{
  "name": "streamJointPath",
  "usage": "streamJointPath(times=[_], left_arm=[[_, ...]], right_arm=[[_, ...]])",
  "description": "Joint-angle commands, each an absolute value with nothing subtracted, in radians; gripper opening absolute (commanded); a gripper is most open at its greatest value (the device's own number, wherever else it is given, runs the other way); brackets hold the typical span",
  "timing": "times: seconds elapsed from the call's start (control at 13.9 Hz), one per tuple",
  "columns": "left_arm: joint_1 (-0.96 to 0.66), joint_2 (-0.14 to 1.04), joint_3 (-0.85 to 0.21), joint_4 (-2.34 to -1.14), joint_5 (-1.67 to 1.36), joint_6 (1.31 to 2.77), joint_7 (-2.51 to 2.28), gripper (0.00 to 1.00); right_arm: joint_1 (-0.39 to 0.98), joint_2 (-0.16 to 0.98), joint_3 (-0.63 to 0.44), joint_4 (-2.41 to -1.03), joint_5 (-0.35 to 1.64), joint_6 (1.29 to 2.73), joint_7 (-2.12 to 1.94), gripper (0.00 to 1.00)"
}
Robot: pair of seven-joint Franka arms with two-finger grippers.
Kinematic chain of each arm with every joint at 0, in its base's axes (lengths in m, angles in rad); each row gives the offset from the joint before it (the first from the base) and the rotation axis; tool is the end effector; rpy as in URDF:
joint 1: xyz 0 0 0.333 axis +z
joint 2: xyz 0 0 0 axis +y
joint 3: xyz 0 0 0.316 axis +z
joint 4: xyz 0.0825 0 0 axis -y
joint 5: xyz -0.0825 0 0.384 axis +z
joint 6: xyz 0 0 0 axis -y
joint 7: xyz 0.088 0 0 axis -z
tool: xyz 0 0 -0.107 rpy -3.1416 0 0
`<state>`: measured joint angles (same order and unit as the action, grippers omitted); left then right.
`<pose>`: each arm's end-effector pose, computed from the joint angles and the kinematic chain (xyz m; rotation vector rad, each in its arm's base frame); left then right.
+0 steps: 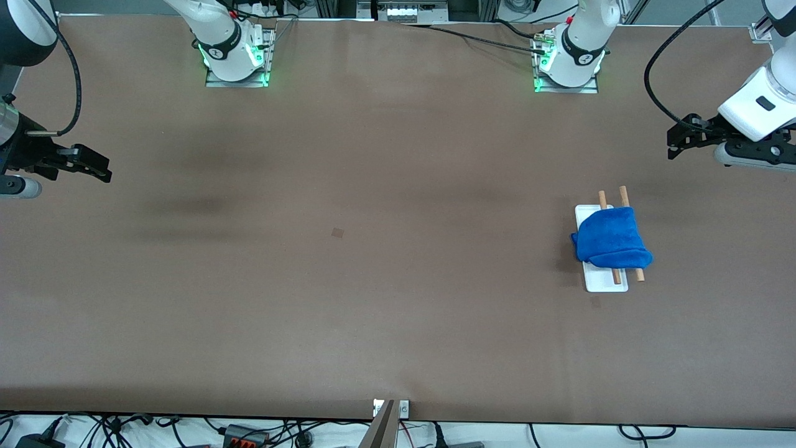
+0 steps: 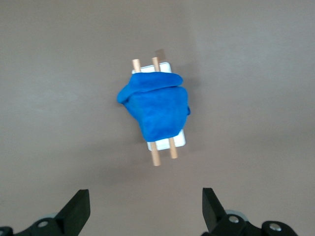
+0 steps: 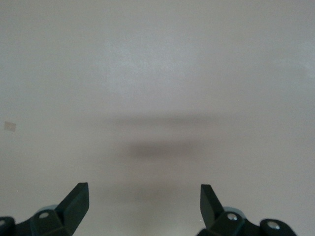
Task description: Pass towel and hang on rack
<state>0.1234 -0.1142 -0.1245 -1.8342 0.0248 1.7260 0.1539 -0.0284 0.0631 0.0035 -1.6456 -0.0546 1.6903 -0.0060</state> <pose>0.5268 -0.0013 0.5739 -3.0930 0.2449 -0.0033 0.5797 -0.0197 0.5636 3.0878 -0.0184 -0.0297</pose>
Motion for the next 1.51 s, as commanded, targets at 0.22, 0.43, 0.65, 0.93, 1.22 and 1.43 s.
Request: streamJointPath(times=[0.22,0.43,0.65,0.93,1.22,1.43], left_arm=[[0.104,-0.127,-0.109,-1.844,-0.009,1.704,0.09,1.0],[0.104,-0.083,-0.112,-1.792,-0.012,1.671,0.089,1.0],[0.113,0.049,-0.11,-1.613,-0.014,1.528,0.094,1.0],[0.107,0.041,-0.109,-1.626,-0.009,1.525,0.098,1.0],[0.094,-0.024,-0.107,-1.709,-0.008,1.572,0.097,1.0],[0.072,-0.038,-0.106,-1.736,0.008,1.577,0.095,1.0]], right_arm=[[-0.031,0.055,0.008,-1.641,-0.063,1.689,-0.018,1.0],[-0.031,0.055,0.008,-1.641,-0.061,1.69,-0.018,1.0],[-0.031,0.055,0.008,-1.641,-0.061,1.692,-0.018,1.0],[-0.031,0.055,0.008,-1.641,-0.061,1.69,-0.018,1.0],[-0.031,0.055,0.008,-1.641,-0.061,1.69,-0.018,1.0],[-0.031,0.055,0.008,-1.641,-0.061,1.69,-0.018,1.0]])
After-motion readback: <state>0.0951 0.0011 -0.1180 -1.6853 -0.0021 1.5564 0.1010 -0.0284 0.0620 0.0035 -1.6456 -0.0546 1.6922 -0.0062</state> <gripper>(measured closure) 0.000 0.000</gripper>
